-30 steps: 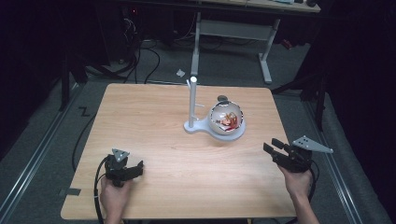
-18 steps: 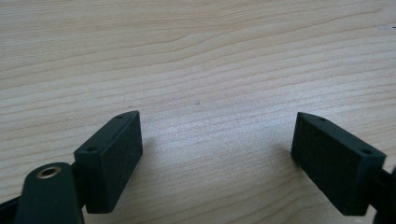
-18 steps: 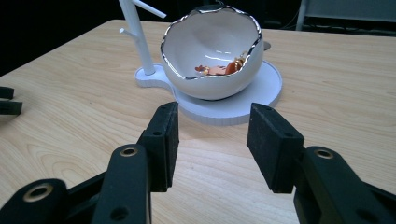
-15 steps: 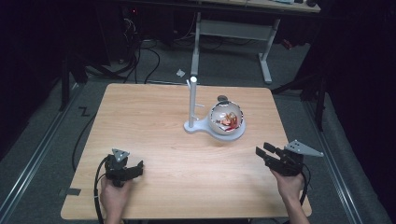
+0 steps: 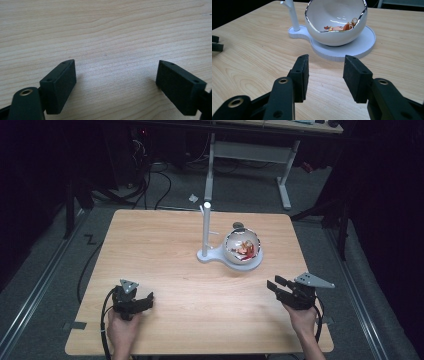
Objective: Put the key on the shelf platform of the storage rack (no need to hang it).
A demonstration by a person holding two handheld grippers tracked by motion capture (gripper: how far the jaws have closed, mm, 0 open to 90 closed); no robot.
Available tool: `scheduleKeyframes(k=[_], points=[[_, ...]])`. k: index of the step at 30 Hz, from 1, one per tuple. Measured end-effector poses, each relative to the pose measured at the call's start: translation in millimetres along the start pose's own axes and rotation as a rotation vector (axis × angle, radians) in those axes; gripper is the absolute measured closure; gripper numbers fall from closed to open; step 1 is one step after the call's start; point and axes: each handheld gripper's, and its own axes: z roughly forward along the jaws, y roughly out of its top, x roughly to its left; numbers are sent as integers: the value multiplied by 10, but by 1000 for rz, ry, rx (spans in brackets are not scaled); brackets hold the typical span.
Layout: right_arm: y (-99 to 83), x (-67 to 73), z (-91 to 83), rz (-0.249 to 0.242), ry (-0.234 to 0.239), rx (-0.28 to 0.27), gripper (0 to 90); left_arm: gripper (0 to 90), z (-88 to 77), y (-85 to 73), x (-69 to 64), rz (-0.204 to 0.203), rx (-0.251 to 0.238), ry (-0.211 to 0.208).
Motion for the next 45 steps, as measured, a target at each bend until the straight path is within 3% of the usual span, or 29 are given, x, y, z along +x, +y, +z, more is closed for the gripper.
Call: scheduleKeyframes(k=[25, 37, 45], points=[[-72, 36, 302, 34, 39, 19, 561, 168, 0, -1, 0, 0, -1, -2], [-122, 76, 446, 7, 21, 75, 555, 168, -1, -2, -1, -2, -1, -1], [-165, 91, 550, 14, 24, 114, 549, 168, -1, -2, 0, -1, -1, -1]])
